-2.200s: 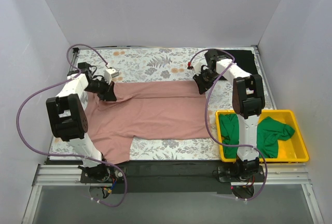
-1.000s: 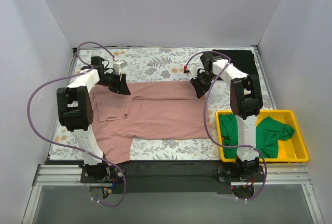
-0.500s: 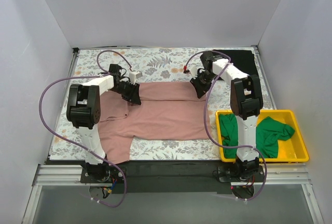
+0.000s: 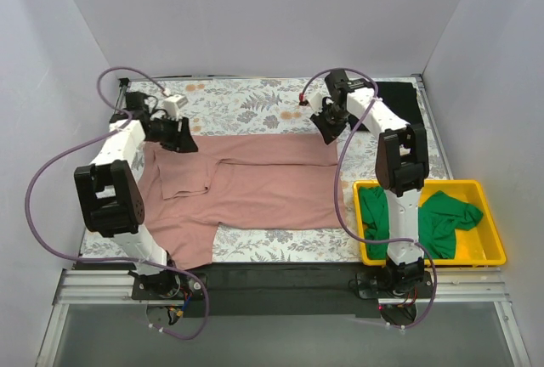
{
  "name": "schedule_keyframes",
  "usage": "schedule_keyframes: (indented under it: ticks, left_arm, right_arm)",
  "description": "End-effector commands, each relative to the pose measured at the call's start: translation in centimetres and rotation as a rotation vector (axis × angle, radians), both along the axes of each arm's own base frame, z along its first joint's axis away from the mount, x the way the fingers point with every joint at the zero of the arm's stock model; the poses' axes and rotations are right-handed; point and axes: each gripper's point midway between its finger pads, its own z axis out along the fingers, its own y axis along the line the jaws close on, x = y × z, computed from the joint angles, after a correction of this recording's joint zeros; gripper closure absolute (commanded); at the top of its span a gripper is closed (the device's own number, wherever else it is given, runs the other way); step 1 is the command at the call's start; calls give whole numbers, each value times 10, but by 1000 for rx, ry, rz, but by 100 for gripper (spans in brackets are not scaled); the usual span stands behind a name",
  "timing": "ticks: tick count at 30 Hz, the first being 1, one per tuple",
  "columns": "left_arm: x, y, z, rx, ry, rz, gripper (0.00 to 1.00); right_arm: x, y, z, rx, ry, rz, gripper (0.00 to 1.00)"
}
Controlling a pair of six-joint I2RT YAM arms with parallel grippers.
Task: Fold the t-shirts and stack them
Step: Fold the tshirt
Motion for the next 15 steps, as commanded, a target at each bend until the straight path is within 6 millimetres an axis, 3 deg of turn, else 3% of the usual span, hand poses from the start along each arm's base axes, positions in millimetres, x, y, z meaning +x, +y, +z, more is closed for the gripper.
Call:
schedule_keyframes:
  ticks: [1,5,8,15]
  left_arm:
    - [-1,56,-17,75,91,167,56]
    - [1,94,-47,175,162,270,56]
    - [6,108,-61,215,182,317,56]
    - [36,133,-97,248,221,366,60]
  right_arm:
    - [-1,1,-11,-107,-9,3,79]
    - [-5,0,-27,-178,-1,12,78]
    - [0,-2,-40,-213,0,8,79]
    - [45,-4,-61,-285,-97,-10,80]
